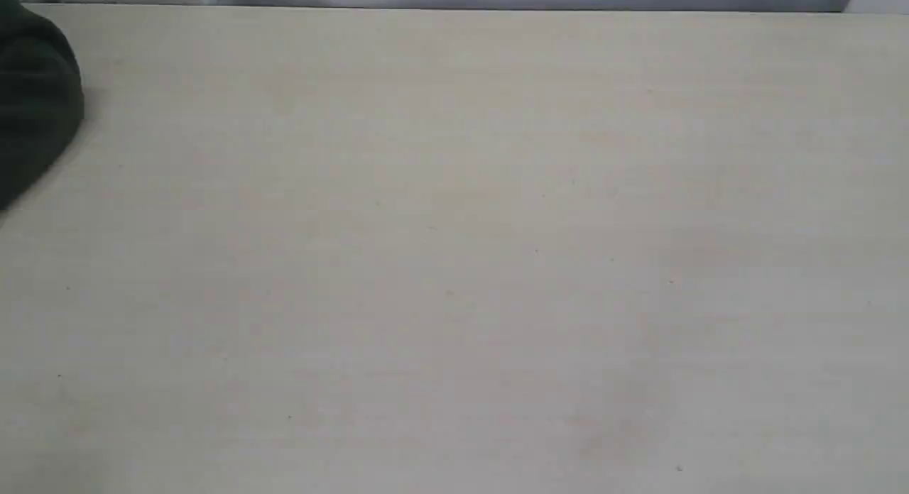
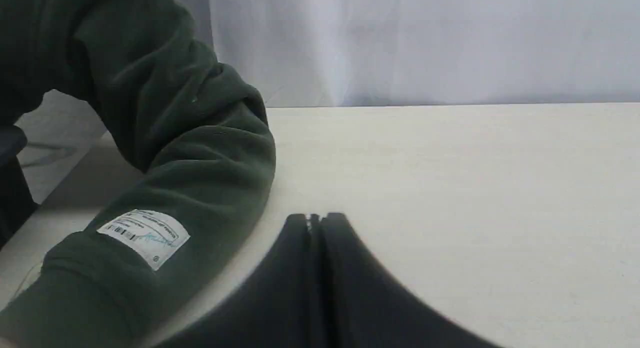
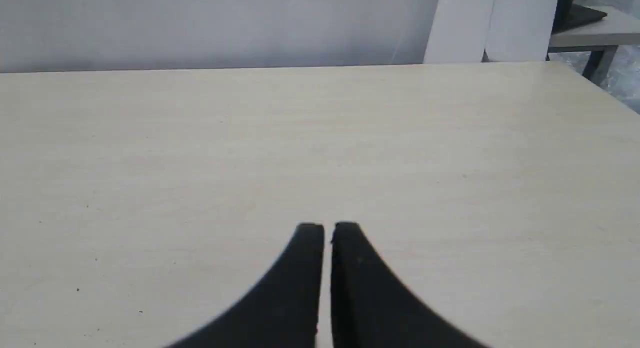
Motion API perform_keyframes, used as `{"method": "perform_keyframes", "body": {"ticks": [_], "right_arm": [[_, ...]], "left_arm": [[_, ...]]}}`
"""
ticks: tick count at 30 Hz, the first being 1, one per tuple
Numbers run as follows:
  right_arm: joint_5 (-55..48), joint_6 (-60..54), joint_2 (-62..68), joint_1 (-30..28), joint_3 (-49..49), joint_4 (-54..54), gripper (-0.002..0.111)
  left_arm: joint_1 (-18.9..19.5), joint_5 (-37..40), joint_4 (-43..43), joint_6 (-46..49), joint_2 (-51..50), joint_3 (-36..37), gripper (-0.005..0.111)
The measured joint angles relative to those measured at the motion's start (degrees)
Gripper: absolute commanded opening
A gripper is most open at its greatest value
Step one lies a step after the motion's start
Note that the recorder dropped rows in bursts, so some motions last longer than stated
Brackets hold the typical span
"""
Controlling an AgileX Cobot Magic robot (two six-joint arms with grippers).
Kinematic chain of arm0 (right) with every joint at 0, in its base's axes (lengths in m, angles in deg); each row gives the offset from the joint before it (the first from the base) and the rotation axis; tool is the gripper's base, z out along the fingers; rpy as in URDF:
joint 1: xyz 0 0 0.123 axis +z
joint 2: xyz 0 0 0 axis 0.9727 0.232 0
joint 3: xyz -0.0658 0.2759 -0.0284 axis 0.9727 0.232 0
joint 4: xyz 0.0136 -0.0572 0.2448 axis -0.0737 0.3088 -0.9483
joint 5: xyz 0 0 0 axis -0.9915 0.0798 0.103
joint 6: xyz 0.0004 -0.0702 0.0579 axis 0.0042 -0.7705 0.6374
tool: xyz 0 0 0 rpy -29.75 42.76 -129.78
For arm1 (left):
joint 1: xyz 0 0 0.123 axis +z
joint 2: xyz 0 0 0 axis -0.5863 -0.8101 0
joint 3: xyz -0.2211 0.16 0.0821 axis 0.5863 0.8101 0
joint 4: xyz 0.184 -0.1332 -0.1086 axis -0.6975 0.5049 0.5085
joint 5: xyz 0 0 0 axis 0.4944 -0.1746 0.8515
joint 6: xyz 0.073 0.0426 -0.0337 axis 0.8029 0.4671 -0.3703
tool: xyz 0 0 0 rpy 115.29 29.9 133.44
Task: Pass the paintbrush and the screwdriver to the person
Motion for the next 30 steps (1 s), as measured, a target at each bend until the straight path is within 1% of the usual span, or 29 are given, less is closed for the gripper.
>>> {"method": "perform_keyframes", "body": {"ticks": [8,14,30], "right_arm": [[0.0,0.0,0.0,0.1,0.0,0.0,0.004],[-0.1,0.0,0.0,3.5,0.0,0.0,0.004],[-0.1,0.0,0.0,3.5,0.0,0.0,0.004]], "left_arm": [[0.0,0.0,0.0,0.0,0.0,0.0,0.0],[0.0,0.0,0.0,0.0,0.0,0.0,0.0],[0.0,0.0,0.0,0.0,0.0,0.0,0.0]]}}
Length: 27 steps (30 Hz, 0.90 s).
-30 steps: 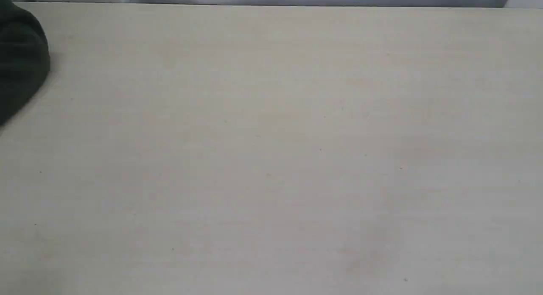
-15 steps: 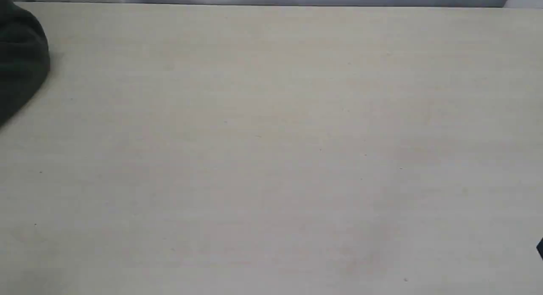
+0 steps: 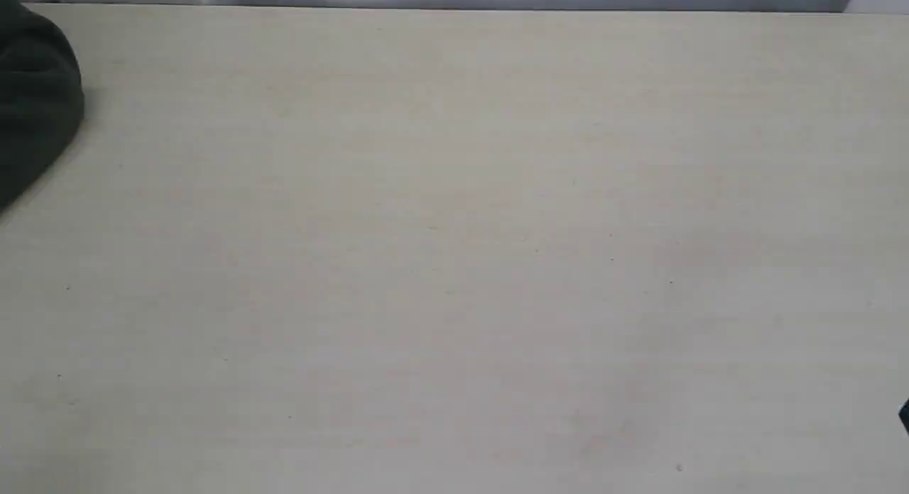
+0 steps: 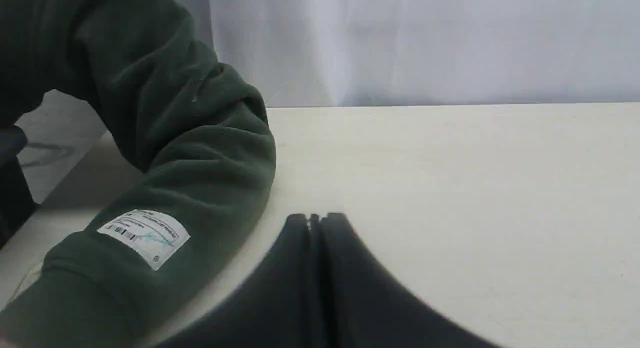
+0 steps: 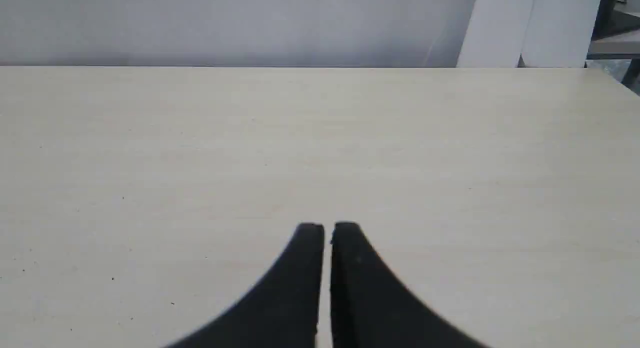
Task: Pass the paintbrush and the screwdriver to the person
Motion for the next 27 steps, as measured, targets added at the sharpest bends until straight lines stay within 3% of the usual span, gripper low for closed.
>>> {"method": "perform_keyframes", "body": {"ticks": [27], "right_arm": [[-0.4,-0.7,0.0,0.0,0.0,0.0,0.004]], "left_arm": [[0.0,0.0,0.0,0.0,0.0,0.0,0.0]]}}
